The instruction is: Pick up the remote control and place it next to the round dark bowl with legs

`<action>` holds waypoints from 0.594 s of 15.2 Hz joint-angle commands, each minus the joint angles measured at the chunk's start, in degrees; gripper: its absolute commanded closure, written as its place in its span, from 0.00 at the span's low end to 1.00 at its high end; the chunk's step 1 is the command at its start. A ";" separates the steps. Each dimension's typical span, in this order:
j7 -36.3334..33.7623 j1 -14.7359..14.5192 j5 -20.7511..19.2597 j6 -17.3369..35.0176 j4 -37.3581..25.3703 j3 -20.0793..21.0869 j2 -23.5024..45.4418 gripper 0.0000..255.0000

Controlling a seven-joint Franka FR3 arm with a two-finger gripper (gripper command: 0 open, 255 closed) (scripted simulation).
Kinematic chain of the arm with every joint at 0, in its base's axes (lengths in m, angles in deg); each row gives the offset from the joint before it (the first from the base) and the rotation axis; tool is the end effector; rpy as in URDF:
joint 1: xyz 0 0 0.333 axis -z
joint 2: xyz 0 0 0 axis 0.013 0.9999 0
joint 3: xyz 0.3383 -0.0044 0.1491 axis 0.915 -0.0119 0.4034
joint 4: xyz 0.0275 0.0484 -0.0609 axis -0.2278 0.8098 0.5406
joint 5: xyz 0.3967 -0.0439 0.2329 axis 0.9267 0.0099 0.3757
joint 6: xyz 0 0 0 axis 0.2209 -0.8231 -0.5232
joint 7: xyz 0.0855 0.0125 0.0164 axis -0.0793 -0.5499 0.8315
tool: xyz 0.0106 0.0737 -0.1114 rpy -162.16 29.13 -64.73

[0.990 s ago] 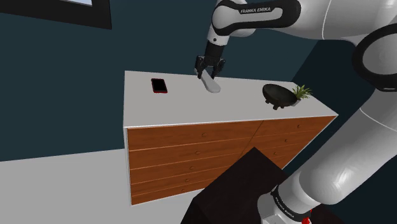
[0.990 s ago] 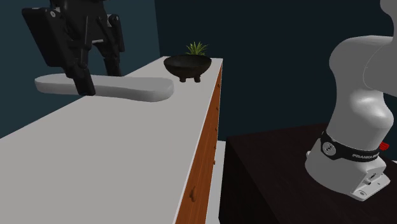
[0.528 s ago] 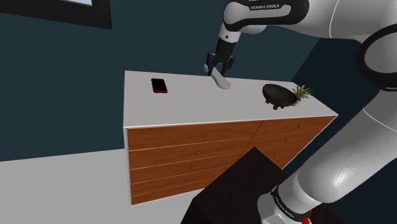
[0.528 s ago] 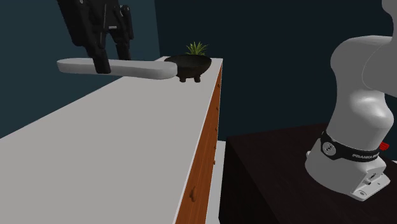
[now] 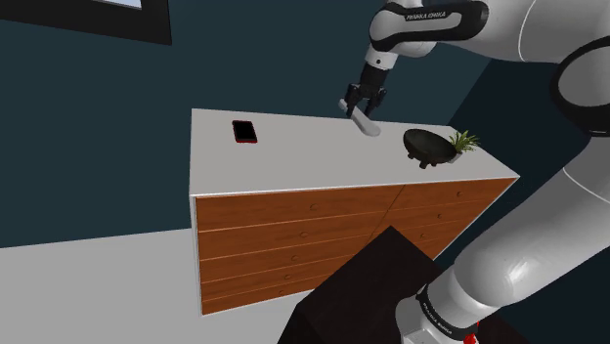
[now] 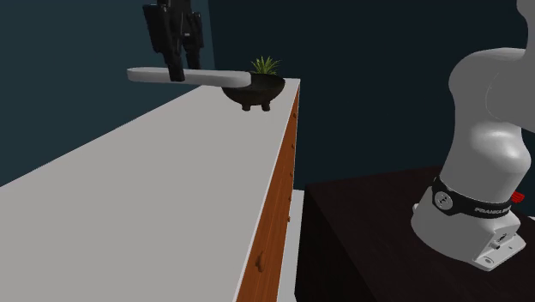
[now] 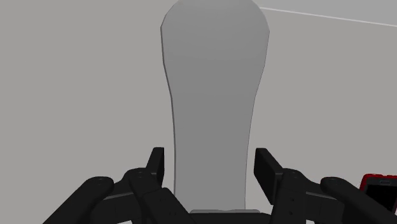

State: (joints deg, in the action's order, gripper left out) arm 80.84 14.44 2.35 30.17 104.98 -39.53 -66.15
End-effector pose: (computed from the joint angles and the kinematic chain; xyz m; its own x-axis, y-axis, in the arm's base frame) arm 0.5966 -0.1977 0.5125 0.9467 -0.3221 -0.0087 -0.3222 -0.9465 -0.0172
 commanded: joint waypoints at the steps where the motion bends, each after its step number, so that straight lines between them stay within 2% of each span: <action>1: 2.63 1.28 -0.03 -0.14 0.02 -1.27 -0.14 1.00; 9: 13.46 6.75 0.38 -1.15 -3.78 -6.55 2.85 1.00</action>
State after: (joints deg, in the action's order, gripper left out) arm 93.22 20.68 2.65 28.79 101.32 -45.60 -63.65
